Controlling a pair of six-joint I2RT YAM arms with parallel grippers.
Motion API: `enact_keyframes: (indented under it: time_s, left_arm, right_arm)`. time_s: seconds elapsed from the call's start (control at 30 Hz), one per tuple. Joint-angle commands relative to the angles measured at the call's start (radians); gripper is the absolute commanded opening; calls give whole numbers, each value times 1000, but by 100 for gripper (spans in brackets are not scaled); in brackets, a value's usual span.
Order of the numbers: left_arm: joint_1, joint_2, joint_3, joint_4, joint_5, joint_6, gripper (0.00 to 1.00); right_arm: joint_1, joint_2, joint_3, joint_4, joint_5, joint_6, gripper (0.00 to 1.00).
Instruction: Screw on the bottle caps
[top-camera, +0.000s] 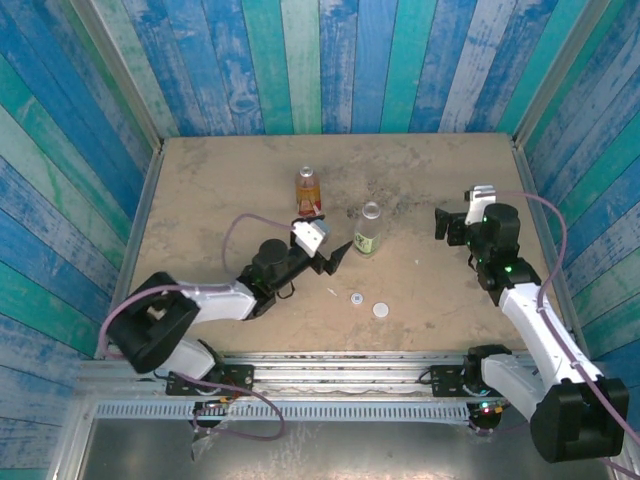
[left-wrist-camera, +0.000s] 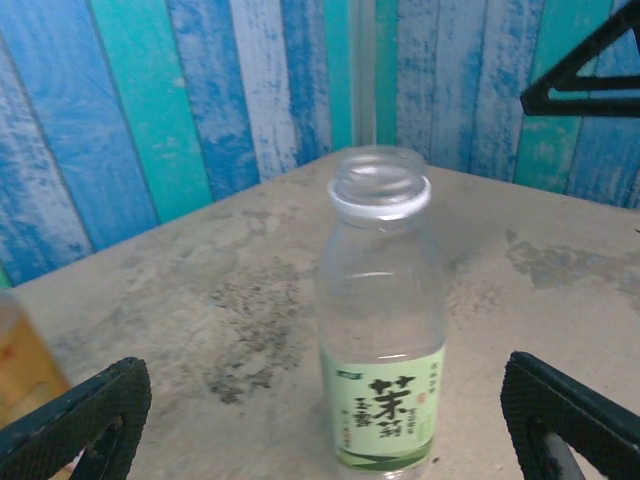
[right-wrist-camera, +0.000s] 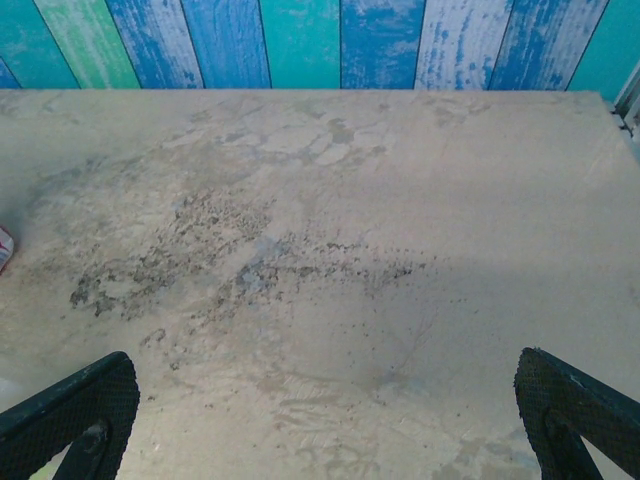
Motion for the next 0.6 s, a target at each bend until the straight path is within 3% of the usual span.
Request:
enact_keyframes:
  time_s: [0.0, 0.1, 0.37, 0.57]
  left_arm:
    - [-43, 146, 61, 189, -19, -4, 94]
    - [-61, 237, 87, 279, -50, -14, 94]
    - [-73, 380, 185, 275, -50, -50, 94]
    - [-74, 486, 225, 339, -111, -124, 94]
  right_arm:
    - [6, -13, -12, -29, -22, 23, 100]
    - [6, -22, -18, -29, -19, 26, 100]
    - [6, -30, -34, -31, -19, 29, 100]
    - [6, -33, -36, -33, -21, 32, 100]
